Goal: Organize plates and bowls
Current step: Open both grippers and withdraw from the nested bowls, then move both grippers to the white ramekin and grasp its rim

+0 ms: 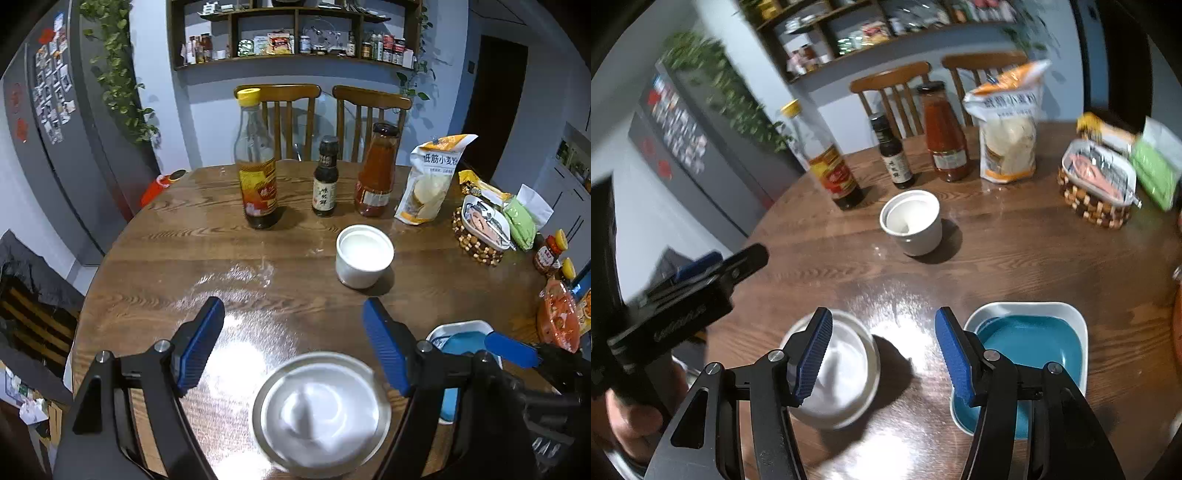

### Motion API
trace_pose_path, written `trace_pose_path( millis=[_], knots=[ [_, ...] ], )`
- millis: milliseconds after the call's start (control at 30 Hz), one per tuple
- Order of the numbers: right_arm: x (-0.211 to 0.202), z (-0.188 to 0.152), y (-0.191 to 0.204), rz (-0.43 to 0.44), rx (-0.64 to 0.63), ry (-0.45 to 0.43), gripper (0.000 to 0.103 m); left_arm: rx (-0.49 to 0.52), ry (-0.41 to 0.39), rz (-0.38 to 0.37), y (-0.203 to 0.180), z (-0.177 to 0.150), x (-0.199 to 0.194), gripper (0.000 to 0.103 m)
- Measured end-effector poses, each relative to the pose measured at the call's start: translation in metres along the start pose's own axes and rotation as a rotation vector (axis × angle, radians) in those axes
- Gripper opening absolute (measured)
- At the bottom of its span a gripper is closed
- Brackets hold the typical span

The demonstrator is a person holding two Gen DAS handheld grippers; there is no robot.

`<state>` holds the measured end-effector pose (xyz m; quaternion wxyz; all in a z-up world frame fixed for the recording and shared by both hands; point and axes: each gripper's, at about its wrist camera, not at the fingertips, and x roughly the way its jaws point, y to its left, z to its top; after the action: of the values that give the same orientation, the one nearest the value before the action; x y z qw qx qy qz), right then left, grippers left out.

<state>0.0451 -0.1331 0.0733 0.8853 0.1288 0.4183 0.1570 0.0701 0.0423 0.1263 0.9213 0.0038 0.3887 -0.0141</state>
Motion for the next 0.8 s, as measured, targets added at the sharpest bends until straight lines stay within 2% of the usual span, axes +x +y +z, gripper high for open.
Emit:
trace_pose_path(
  millis=[133, 267, 367, 400, 467, 567, 667, 800],
  knots=[
    [0.004, 0.027, -0.019, 0.061, 0.098, 0.027, 0.059, 0.007, 0.002, -0.027, -0.001, 0.024, 0.004, 0.078],
    [0.005, 0.062, -0.025, 0.035, 0.125, 0.009, 0.059, 0.0, 0.011, -0.028, -0.002, 0.051, 0.019, 0.079],
    [0.014, 0.09, -0.026, 0.05, 0.129, -0.001, 0.06, -0.015, 0.024, -0.031, -0.002, 0.07, 0.034, 0.08],
    [0.018, 0.097, -0.028, 0.044, 0.131, 0.001, 0.064, -0.017, 0.029, -0.032, -0.003, 0.076, 0.042, 0.08],
    [0.035, 0.114, -0.033, 0.024, 0.142, 0.007, 0.067, -0.006, 0.04, -0.031, -0.008, 0.085, 0.06, 0.081],
    [0.07, 0.127, -0.047, 0.004, 0.159, 0.047, 0.067, 0.005, 0.101, -0.034, -0.014, 0.085, 0.096, 0.081],
    [0.108, 0.124, -0.063, -0.019, 0.196, 0.104, 0.067, -0.015, 0.18, -0.054, -0.017, 0.07, 0.133, 0.079],
    [0.14, 0.12, -0.07, 0.009, 0.211, 0.151, 0.067, -0.005, 0.228, -0.07, -0.025, 0.061, 0.161, 0.077]
  ],
)
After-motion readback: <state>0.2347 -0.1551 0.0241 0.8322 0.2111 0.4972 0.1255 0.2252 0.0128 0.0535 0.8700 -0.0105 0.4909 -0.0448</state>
